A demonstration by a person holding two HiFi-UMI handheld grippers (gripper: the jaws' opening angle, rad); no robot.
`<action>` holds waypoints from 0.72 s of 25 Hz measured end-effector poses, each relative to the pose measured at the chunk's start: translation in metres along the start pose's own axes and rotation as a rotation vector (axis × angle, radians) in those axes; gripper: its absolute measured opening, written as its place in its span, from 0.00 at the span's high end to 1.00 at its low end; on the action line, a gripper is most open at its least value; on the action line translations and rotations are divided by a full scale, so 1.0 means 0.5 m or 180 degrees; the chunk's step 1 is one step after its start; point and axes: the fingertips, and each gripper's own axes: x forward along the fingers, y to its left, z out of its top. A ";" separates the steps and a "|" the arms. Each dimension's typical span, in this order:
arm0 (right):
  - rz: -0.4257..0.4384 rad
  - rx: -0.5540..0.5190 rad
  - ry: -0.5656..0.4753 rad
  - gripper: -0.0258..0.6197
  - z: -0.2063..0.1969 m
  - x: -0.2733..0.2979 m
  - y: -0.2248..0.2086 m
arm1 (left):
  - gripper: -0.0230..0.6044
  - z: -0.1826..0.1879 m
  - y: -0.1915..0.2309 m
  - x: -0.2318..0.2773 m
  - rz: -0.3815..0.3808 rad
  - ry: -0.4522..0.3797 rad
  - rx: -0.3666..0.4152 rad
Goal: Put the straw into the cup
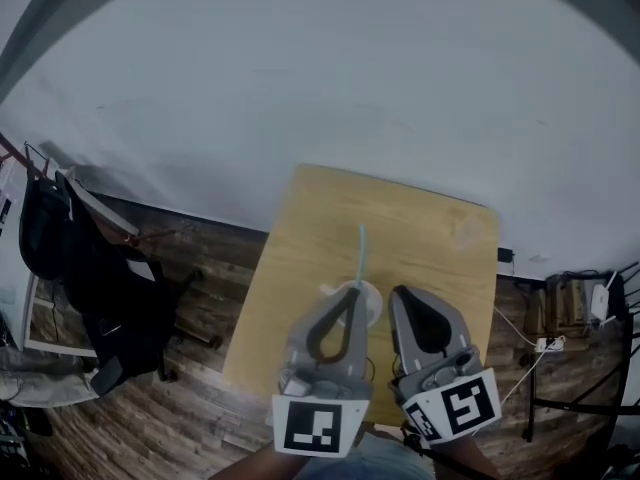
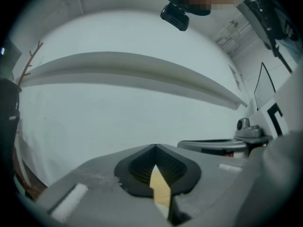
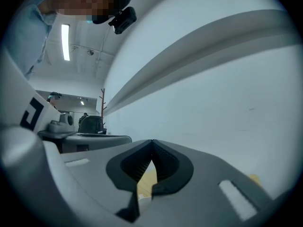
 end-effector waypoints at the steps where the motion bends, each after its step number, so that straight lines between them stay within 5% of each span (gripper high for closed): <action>1: -0.0005 -0.0014 -0.0024 0.95 0.011 -0.012 0.003 | 0.93 0.012 -0.010 -0.008 0.0000 -0.0034 0.0013; 18: 0.0058 -0.0208 -0.0429 0.95 0.127 -0.090 0.012 | 0.93 0.113 -0.091 -0.058 0.0024 -0.0368 0.0216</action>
